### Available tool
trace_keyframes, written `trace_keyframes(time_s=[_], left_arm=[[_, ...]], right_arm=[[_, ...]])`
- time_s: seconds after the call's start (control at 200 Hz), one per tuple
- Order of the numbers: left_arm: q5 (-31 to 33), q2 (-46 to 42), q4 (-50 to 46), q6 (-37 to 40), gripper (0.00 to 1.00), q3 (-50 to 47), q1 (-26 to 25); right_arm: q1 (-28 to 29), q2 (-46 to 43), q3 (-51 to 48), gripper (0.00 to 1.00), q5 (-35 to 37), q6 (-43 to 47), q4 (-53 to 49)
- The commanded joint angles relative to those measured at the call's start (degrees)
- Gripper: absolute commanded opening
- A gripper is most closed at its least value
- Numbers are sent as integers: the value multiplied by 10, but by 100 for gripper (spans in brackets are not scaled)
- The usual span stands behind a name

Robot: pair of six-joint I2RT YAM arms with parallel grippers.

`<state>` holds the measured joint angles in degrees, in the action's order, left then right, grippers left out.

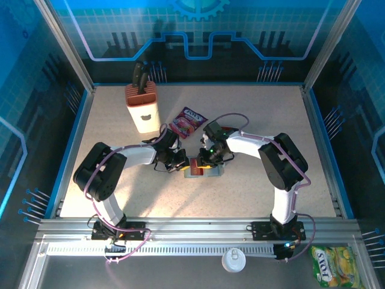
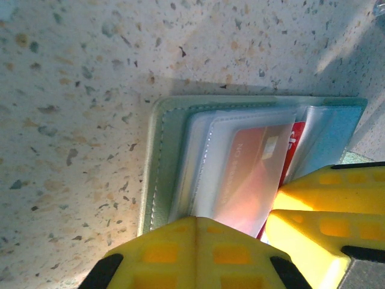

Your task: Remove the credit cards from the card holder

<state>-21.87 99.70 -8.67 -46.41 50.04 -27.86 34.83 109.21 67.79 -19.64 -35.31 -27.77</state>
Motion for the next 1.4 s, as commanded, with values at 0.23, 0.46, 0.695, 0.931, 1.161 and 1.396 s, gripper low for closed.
trace_keyframes(time_s=[0.23,0.46,0.695,0.931,1.161,1.396], left_arm=[[4,-1,-31,10,0,0,5],[-12,-21,-38,12,0,21,4],[-17,-22,-41,8,0,29,-6],[-4,-14,-49,7,0,30,-21],[7,0,-59,10,0,30,-27],[34,8,-89,24,0,36,-27]], right_arm=[[12,-8,10,26,5,10,-7],[7,-33,-3,26,-3,2,8],[-7,-47,-31,27,-22,-11,37],[-14,-46,-44,27,-28,-13,47],[-22,-42,-51,27,-38,-15,55],[-27,-39,-54,27,-42,-15,58]])
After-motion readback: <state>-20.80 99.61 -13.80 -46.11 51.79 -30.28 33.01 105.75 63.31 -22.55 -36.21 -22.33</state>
